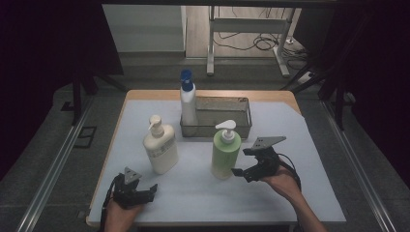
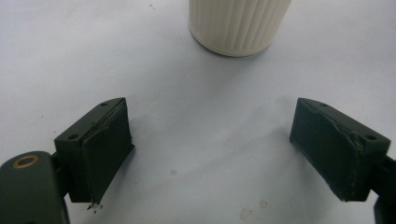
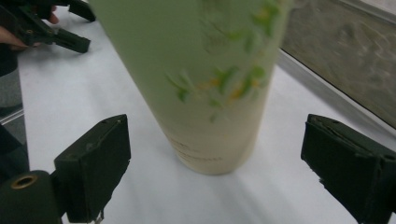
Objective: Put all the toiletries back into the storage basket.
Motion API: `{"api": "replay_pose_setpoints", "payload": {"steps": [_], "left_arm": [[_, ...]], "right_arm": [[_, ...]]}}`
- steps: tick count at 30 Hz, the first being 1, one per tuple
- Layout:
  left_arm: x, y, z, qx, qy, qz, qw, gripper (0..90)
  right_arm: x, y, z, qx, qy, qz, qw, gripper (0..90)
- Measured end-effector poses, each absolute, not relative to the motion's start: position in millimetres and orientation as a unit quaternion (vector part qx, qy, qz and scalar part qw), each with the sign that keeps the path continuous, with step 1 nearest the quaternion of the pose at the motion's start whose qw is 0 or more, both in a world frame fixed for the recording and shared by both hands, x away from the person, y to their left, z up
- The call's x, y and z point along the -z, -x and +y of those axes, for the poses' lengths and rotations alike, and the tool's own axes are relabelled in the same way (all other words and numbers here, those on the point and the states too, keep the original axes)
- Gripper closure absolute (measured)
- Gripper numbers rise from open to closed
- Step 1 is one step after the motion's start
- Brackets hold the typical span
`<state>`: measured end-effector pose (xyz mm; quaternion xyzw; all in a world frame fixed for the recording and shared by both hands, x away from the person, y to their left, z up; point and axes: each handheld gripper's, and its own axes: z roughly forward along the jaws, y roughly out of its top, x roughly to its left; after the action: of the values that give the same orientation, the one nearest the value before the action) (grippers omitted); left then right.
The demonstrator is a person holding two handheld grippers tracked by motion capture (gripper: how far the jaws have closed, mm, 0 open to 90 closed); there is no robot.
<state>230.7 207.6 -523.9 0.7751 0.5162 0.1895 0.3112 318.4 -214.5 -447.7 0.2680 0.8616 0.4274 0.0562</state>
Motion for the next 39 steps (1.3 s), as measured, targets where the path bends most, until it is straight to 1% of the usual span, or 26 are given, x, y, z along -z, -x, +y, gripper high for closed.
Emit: {"api": "replay_pose_setpoints", "payload": {"steps": [10,17,22,32,39], "left_arm": [[523.9,-230.9,207.8,-0.19,-0.776,0.515,0.311,12.1],[524.0,-230.8,207.4,-0.19,-0.774,0.517,0.312,12.1],[523.9,-230.8,207.6,-0.191,-0.775,0.516,0.311,12.1],[523.9,-231.0,207.7,-0.19,-0.775,0.515,0.311,12.1],[523.9,-231.0,207.6,-0.19,-0.775,0.515,0.311,12.1]], "right_arm": [[435.9,-319.3,-196.0,-0.433,-0.252,0.863,0.066,9.2],[428.7,-321.9,-186.8,-0.436,-0.253,0.859,0.083,9.3],[425.8,-326.1,-182.4,-0.441,-0.253,0.857,0.089,11.4],[424.1,-330.6,-170.7,-0.437,-0.249,0.859,0.099,9.7],[422.8,-329.8,-165.7,-0.43,-0.255,0.859,0.109,11.0]]}}
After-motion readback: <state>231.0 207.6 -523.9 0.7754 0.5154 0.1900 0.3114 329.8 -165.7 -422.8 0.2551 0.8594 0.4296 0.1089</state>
